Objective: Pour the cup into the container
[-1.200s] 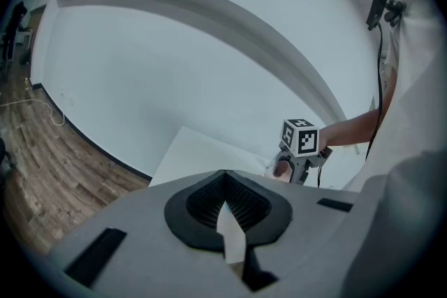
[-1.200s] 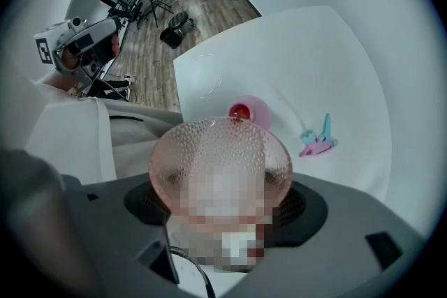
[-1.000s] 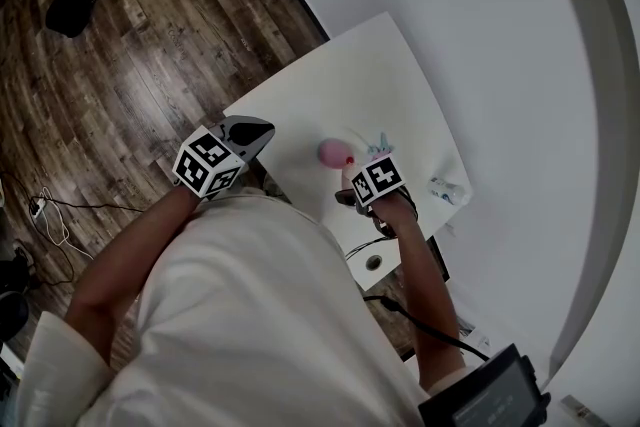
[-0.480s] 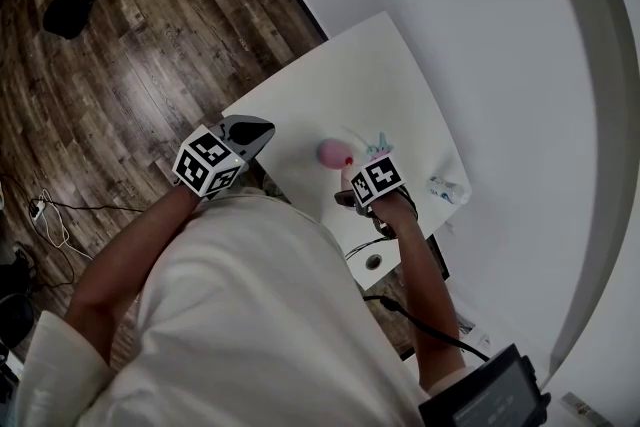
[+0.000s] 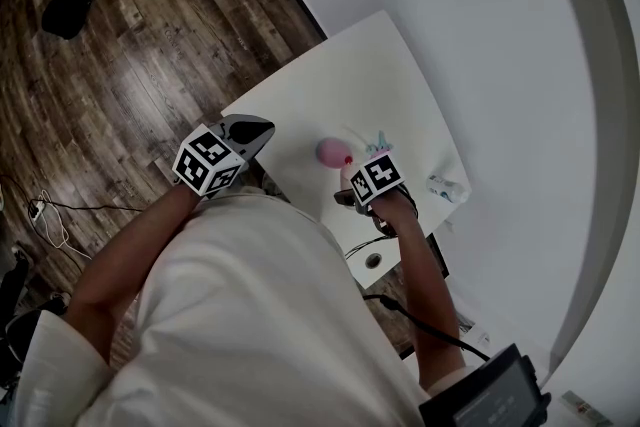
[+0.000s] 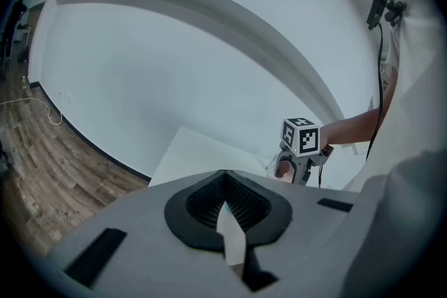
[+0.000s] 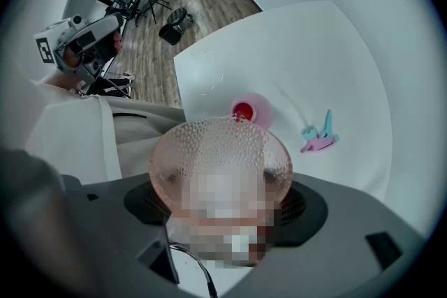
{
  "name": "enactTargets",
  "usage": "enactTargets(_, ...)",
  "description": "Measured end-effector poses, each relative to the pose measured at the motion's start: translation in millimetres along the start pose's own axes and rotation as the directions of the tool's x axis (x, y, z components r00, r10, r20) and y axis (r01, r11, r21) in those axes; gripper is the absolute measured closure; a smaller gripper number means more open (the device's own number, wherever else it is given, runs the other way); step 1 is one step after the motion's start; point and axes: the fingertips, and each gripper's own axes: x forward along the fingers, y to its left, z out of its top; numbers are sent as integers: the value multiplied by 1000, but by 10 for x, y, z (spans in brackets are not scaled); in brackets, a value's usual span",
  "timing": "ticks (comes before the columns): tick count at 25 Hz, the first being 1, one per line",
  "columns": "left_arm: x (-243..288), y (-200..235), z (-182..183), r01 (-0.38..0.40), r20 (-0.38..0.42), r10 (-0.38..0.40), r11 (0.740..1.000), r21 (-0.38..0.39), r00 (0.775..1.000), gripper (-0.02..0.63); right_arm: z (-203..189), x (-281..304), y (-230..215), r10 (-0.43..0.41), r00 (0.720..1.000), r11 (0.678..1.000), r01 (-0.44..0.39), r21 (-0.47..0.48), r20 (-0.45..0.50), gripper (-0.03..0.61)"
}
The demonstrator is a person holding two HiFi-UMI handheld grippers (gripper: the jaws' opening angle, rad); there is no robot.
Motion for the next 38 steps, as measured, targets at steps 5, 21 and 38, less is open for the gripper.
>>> enactTargets(5,-4,12,-7,2,-2,-2,1000,-2,1000,604,17,-5,7,4,1000,1000,-4,0,-12,199)
enactTargets(21,-8,70,-1,4,1,-4,1000,-12,1000,604,5,-18,-1,13,999,1000,-12,7,-50,199)
enactTargets(38,-14,99,9,12,1,-12,1000,-15,1000,604,0,-32,45,24,997,1000,-23,10,-78,199)
